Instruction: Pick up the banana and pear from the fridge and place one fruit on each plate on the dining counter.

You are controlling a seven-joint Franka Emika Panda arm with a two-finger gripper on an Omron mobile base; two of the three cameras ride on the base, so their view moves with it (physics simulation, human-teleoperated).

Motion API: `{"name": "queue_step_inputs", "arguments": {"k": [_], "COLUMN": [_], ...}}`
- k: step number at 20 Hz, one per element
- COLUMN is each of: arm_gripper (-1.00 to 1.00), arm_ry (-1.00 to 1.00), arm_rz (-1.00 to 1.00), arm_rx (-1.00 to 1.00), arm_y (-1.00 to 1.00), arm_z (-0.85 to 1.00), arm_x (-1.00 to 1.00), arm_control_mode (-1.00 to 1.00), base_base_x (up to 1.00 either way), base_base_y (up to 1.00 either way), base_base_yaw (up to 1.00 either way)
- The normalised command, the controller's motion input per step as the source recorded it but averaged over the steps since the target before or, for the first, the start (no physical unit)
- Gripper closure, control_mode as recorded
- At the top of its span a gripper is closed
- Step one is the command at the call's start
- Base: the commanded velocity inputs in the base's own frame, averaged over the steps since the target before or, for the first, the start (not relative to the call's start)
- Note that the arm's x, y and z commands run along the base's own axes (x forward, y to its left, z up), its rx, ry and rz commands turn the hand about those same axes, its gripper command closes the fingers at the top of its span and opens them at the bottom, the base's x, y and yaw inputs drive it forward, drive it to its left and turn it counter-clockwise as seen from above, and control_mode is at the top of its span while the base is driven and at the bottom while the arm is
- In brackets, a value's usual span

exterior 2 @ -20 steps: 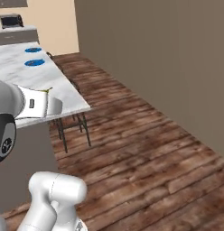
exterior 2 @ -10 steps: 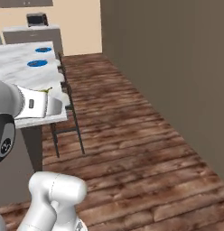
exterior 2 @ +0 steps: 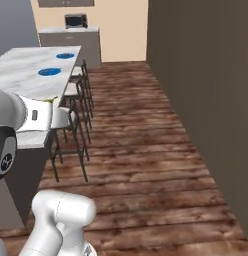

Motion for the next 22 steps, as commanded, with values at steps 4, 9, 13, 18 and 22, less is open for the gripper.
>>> {"name": "queue_step_inputs", "arguments": {"k": [4, 9, 13, 18, 22], "arm_gripper": [1.0, 1.0, 1.0, 1.0, 1.0], "arm_ry": [0.0, 0.0, 0.0, 0.0, 0.0], "arm_rz": [0.0, 0.0, 0.0, 0.0, 0.0], "arm_rx": [0.0, 0.0, 0.0, 0.0, 0.0], "arm_y": [0.0, 0.0, 0.0, 0.0, 0.0], "arm_z": [0.0, 0.0, 0.0, 0.0, 0.0], "arm_x": [0.0, 0.0, 0.0, 0.0, 0.0], "arm_control_mode": [1.0, 1.0, 1.0, 1.0, 1.0], "base_base_x": [0.98, 0.9, 0.76, 0.48, 0.44], "base_base_y": [-0.94, -0.66, -0.86, -0.96, -0.89], "base_base_yaw": [0.48, 0.63, 0.58, 0.58, 0.61]}}
